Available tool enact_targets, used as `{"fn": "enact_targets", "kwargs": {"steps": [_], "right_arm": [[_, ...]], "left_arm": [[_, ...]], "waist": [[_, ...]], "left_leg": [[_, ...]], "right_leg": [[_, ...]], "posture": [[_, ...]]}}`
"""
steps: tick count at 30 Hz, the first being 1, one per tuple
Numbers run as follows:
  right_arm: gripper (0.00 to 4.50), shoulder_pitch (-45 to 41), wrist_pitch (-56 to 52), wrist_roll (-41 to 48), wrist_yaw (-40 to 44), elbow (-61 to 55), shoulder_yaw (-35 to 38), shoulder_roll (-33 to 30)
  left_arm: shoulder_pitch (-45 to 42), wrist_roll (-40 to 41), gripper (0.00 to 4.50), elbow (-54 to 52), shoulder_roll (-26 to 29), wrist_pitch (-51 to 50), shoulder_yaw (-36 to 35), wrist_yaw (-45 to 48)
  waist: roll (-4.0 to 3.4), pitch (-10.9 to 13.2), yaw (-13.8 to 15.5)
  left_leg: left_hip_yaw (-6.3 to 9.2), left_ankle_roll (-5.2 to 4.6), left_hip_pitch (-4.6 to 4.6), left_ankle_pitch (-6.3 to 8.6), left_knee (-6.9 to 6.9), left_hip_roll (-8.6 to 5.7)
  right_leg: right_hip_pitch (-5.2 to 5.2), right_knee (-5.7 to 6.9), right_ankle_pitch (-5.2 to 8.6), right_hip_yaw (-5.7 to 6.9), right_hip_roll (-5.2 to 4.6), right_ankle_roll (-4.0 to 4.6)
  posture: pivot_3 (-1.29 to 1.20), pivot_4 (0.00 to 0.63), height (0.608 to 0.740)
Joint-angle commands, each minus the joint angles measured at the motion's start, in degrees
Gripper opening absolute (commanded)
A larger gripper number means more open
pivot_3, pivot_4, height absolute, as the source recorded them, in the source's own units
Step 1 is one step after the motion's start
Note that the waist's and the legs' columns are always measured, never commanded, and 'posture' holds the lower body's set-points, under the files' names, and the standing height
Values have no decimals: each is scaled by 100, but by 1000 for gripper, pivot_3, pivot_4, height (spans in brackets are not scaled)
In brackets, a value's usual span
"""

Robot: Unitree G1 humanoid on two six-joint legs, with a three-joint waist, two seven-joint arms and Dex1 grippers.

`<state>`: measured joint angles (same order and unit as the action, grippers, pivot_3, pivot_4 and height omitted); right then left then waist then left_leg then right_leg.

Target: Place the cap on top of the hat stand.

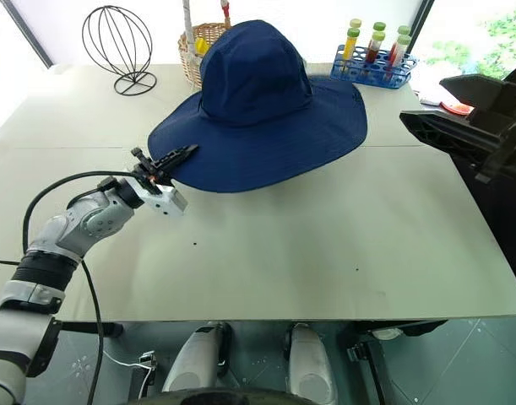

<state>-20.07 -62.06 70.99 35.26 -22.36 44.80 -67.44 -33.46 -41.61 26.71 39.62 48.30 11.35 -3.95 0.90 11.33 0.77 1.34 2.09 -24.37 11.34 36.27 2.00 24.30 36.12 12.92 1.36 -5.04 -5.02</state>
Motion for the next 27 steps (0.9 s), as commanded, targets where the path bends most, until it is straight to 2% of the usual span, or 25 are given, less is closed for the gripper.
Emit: {"fn": "enact_targets", "kwargs": {"steps": [1,4,7,13,19,23,26,27], "right_arm": [[4500,19,103,61,-24,-146,74,2],[4500,137,152,-24,38,-240,22,51],[4500,157,222,-57,34,-224,-33,77],[4500,67,449,-226,115,-52,-294,127],[4500,-69,683,-371,252,83,-628,173],[4500,-133,795,-506,417,206,-789,148],[4500,-212,904,-679,578,338,-964,118],[4500,-285,974,-768,661,439,-1079,105]], "left_arm": [[-141,-105,43,129,134,28,106,-45],[-273,-232,43,200,231,116,204,-106],[-352,-141,924,262,295,183,186,-60],[-419,52,3851,-76,493,254,4,51],[-111,233,3851,-467,820,416,-148,141],[278,967,3851,-872,1060,239,-415,596],[797,2185,3851,-1381,1390,31,-515,1445],[1182,3041,3851,-1779,1621,-445,-623,2011]], "waist": [[0,0,1],[1,0,3],[0,0,3],[0,0,0],[0,0,-5],[0,0,-11],[-1,-1,-11],[-2,-1,-15]], "left_leg": [[0,0,0,0,0,0],[0,0,-1,0,0,0],[-2,0,-1,0,1,0],[-2,0,-1,0,-1,0],[-4,0,0,0,-2,1],[-7,0,1,0,-4,4],[-9,1,0,0,-4,5],[-10,1,0,1,-5,7]], "right_leg": [[0,0,0,0,0,0],[0,0,0,0,0,0],[0,0,0,0,-2,1],[1,-2,0,0,-1,1],[2,-1,0,0,-2,1],[5,-1,0,-2,-1,2],[6,-1,1,-2,-2,5],[7,-4,1,-2,-2,8]], "posture": [[0,150,740],[0,150,740],[0,150,740],[0,150,740],[0,150,740],[0,150,740],[0,150,740],[0,150,740]]}}
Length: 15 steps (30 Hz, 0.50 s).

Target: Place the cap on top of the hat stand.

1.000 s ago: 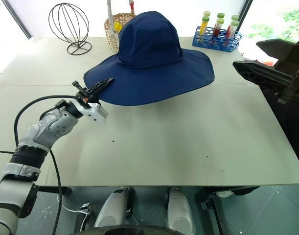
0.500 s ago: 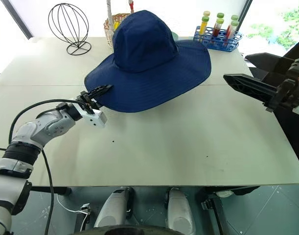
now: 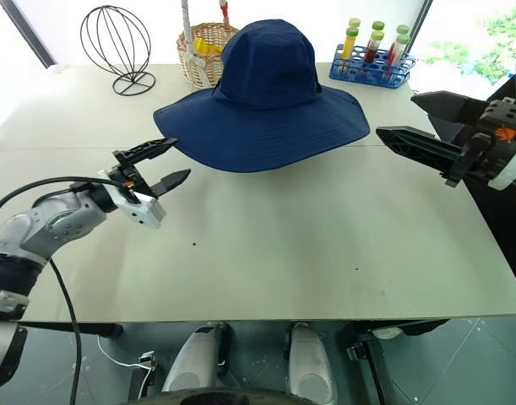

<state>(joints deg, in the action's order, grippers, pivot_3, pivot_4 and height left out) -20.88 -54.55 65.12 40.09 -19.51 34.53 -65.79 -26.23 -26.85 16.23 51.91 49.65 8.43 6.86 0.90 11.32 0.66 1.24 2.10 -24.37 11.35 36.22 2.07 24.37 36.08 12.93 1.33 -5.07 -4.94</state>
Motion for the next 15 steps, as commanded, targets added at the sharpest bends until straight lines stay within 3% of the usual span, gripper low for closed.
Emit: {"fn": "enact_targets", "kwargs": {"steps": [1,5,7,8,10,15], "right_arm": [[4500,-280,292,-273,265,258,-167,-72],[4500,-575,553,-679,681,697,-593,-143],[4500,-741,701,-938,946,955,-837,-209],[4500,-837,760,-1050,1063,1082,-943,-231],[4500,-1095,881,-1289,1299,1395,-1192,-254],[4500,-1844,1214,-1925,1871,2162,-1866,-188]], "left_arm": [[843,2379,3851,-1109,602,-1274,-467,1514],[2020,5203,3851,-2254,1260,-3893,-1547,2987],[2121,6955,3851,-2411,1601,-5993,-2335,3385],[2054,7445,3851,-2393,1675,-6467,-2697,3628],[1835,8154,3851,-2063,1988,-7538,-3262,4108],[1151,8460,3851,-1181,2607,-8731,-3977,5150]], "waist": [[-1,0,-17],[-6,4,-113],[-5,7,-113],[-5,9,-121],[-10,10,-131],[-15,14,-171]], "left_leg": [[-4,0,1,0,0,0],[-26,1,1,1,-8,14],[-30,2,2,1,-8,24],[-50,2,0,1,-6,43],[-80,3,-2,2,-3,65],[-101,3,-6,2,-13,65]], "right_leg": [[1,0,0,-2,-1,1],[19,-1,-1,-20,3,8],[19,-1,-1,-18,7,9],[20,0,0,-13,9,8],[22,-5,10,-5,12,-7],[35,-9,11,-9,12,-9]], "posture": [[0,150,740],[0,150,740],[0,150,740],[0,150,740],[0,150,740],[0,150,740]]}}
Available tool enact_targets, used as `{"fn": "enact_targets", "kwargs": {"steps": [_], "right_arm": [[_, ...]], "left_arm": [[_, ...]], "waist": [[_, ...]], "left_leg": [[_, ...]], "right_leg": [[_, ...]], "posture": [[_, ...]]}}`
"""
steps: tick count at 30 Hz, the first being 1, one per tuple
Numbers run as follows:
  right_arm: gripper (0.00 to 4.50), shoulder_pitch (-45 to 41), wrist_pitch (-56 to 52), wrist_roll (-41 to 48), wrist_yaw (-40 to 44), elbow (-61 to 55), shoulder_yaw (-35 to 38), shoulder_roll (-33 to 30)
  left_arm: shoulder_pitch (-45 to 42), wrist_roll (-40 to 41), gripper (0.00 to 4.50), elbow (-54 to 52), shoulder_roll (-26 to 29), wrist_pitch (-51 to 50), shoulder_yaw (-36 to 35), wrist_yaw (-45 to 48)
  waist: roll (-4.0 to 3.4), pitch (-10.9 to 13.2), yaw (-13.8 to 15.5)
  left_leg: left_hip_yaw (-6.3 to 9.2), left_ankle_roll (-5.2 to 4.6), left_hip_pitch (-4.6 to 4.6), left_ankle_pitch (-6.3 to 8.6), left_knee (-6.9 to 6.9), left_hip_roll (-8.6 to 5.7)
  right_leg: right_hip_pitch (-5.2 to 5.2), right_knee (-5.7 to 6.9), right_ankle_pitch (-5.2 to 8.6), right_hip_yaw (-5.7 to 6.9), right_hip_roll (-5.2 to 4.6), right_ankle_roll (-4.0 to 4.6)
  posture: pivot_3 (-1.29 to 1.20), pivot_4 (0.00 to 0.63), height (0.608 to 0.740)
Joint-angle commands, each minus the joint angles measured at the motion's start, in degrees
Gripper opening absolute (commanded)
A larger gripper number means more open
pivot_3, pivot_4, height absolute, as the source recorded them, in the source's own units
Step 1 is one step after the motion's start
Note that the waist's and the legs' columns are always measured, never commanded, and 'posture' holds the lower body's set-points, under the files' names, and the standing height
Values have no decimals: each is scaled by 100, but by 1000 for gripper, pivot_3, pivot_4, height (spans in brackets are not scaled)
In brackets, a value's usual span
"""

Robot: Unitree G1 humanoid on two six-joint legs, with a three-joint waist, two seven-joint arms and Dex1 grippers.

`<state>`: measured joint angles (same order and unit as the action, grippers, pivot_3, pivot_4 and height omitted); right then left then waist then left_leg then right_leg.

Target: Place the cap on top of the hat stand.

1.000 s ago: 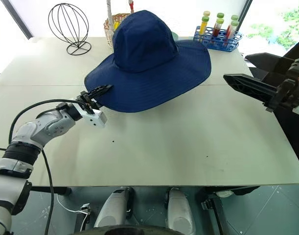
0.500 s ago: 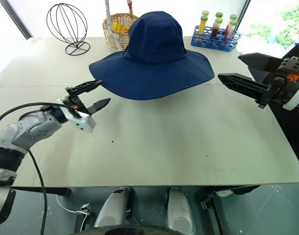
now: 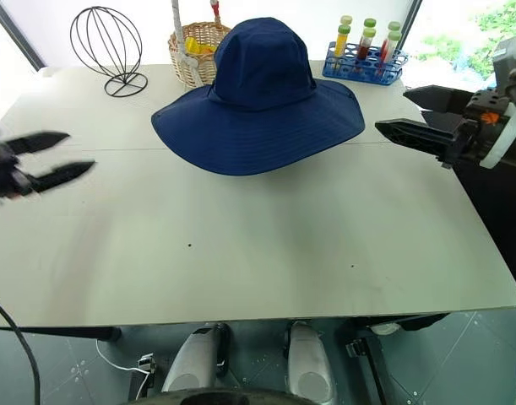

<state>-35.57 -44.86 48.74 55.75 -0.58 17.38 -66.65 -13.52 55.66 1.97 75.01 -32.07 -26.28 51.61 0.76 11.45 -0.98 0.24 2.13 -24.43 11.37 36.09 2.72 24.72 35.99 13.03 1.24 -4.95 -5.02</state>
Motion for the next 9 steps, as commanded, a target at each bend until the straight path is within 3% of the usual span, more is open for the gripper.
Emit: {"fn": "enact_targets", "kwargs": {"steps": [1,4,9], "right_arm": [[4500,-515,292,-392,419,385,-265,-79],[4500,-791,418,-662,708,640,-520,-3],[4500,-1195,515,-964,947,942,-822,285]], "left_arm": [[-91,199,3851,287,428,-738,-672,1037],[17,-33,3851,310,703,-1062,-952,1656],[-164,-320,3851,221,848,-1302,-1130,1913]], "waist": [[-4,2,-19],[-4,3,-20],[-5,4,-19]], "left_leg": [[-4,0,-2,0,-6,0],[-19,0,-6,0,-22,2],[-28,0,-8,0,-24,13]], "right_leg": [[6,0,-1,-2,1,3],[26,3,-7,-16,7,17],[42,10,-8,-34,23,20]], "posture": [[0,150,740],[0,150,740],[0,150,740]]}}
